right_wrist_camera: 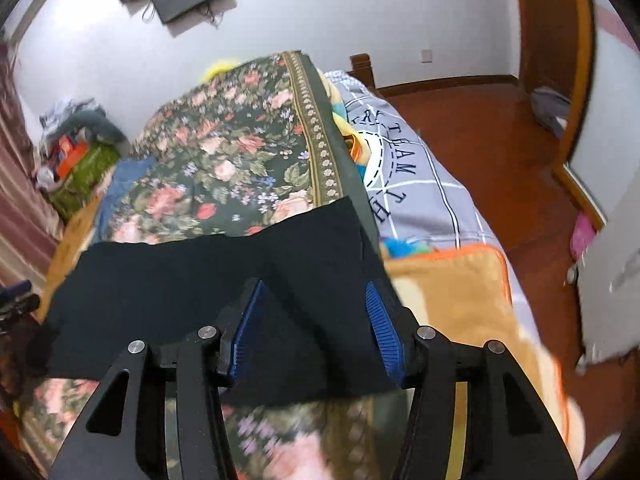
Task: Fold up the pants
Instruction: 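Fold the trousers leg with the right gripper over the left gripper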
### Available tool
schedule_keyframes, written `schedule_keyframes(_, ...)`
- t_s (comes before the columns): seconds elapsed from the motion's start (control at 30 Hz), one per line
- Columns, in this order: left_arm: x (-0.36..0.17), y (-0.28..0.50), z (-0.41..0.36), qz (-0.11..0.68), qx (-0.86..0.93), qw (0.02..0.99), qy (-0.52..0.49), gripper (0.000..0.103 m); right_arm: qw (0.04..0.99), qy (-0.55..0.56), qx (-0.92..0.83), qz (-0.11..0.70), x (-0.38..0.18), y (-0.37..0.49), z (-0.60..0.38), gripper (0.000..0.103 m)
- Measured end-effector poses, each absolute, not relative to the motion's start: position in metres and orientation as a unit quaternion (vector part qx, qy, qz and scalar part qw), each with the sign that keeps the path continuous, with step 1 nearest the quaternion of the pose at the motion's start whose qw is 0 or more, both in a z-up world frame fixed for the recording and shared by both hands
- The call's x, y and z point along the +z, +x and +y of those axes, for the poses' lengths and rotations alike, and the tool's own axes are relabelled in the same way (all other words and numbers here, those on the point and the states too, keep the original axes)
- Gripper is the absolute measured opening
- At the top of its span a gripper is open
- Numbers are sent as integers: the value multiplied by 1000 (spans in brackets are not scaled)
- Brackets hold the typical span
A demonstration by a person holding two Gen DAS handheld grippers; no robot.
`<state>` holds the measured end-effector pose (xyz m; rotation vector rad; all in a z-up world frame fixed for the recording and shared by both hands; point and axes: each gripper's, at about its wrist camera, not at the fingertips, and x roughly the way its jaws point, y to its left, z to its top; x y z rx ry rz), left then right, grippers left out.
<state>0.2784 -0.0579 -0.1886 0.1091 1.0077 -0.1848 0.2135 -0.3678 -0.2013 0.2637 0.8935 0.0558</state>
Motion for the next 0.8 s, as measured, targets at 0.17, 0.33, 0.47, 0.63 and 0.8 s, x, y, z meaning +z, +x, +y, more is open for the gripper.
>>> schedule_keyframes(0.17,-205,288,-76,499,-102,858,66,101,874,99,38,475,-233,256,-373,32)
schedule_keyframes(0.33,-226,291,-90,516,-104,845,100,101,865,80,36,493,-251,283,-376,29)
schedule_keyframes(0.47,-231,289,-97,515,-109,843,113,101,858,60,37,509,-265,296,-375,22)
schedule_keyframes(0.63,-234,290,-97,515,-114,843,108,101,864,21,42,502,-267,295,-367,17)
schedule_keyframes(0.8,-233,289,-97,513,-112,844,109,101,878,-10,38,477,-260,290,-362,8)
